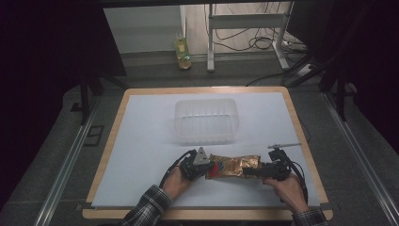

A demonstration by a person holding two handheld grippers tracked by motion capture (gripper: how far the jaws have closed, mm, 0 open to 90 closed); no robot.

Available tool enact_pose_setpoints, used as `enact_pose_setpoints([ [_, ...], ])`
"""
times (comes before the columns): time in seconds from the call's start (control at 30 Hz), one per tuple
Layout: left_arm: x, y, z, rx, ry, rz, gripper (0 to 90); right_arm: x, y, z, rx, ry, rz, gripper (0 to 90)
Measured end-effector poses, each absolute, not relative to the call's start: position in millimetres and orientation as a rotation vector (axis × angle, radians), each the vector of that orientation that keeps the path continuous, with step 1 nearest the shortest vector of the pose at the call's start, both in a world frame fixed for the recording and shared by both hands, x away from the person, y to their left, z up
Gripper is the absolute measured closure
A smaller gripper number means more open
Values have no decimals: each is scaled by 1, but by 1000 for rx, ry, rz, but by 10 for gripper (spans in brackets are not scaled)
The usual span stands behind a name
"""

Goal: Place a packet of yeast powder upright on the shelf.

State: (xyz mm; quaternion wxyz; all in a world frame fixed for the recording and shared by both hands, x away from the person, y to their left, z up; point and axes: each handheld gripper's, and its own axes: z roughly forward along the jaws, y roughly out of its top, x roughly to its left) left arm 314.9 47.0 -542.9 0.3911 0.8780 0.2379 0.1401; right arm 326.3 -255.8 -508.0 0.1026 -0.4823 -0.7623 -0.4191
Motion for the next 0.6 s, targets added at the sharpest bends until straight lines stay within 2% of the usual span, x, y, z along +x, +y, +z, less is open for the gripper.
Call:
enact_pose_setpoints([
  [0.07, 315, 47, -543, 2230, 604, 356, 896, 328, -255, -509, -1424, -2237, -1240, 251],
  [0.13, 315, 47, -543, 2227, 606, 351, 896, 331, -252, -510, -1417, -2225, -1244, 301],
  [0.17, 315, 47, -543, 2225, 608, 349, 896, 334, -249, -510, -1422, -2220, -1237, 356],
  [0.2, 315, 47, -543, 2225, 608, 349, 896, 334, -249, -510, -1422, -2220, -1237, 356],
  [0.3, 315, 47, -543, 2223, 610, 347, 896, 338, -247, -511, -1424, -2192, -1256, 444],
  [0.43, 315, 48, -543, 2224, 609, 346, 895, 340, -246, -510, -1435, -2171, -1274, 509],
  [0.6, 316, 49, -543, 2219, 608, 332, 889, 343, -248, -505, -1445, -2110, -1304, 656],
])
